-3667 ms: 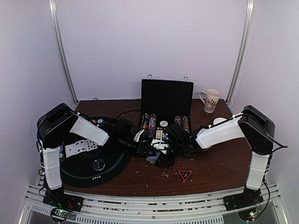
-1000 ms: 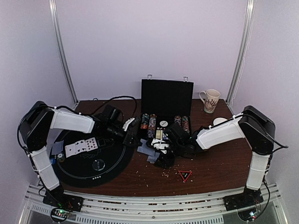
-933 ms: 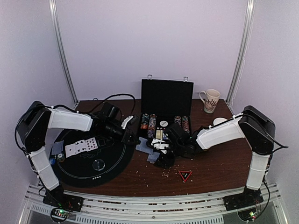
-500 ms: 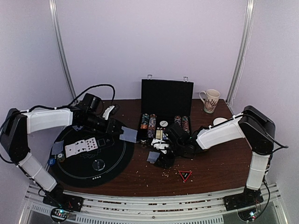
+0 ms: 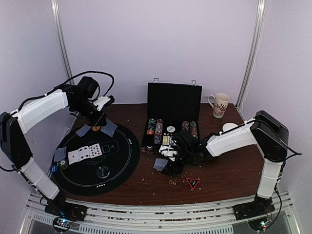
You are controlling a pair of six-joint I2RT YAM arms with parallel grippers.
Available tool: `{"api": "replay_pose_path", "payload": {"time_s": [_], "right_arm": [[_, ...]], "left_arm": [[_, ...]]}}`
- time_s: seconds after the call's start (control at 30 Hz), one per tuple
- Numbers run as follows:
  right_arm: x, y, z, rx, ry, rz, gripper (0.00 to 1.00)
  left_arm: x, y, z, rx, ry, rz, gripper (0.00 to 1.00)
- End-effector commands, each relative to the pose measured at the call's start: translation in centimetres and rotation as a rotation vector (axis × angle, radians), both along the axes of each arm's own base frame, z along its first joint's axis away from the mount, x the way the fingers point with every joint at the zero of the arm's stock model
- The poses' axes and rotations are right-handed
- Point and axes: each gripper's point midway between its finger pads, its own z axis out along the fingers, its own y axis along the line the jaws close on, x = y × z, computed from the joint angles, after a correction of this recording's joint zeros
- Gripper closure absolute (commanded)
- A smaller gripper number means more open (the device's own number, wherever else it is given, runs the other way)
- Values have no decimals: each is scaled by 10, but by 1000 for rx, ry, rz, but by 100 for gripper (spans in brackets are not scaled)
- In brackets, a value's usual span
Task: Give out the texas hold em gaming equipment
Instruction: Place the poker card in the community card area.
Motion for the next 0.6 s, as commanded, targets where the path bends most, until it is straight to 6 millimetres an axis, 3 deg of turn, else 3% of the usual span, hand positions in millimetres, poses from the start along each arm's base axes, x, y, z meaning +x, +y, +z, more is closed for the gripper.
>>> {"api": "replay_pose_path", "payload": {"time_s": [0.0,0.13,0.23,0.33,0.4,0.57], "right_arm": [[-17,-34,-35,-159,64,-14,22],[-17,-33,-32,-153,61,-7,22],[-16,-35,-31,-159,52,-11,22],[-17,-36,-31,-155,55,-10,22],[-18,-36,-33,-156,60,-18,22],[-19,-36,-34,-145,66,-26,22]], "left_arm": [[-29,16,-30,149,133,-170,100],[-47,7,-45,102,211,-236,100],[-53,19,-66,174,253,-233,100],[-45,15,-77,183,264,-245,100],[-37,23,-90,264,279,-229,100],[-6,32,-101,391,196,-222,100]]}}
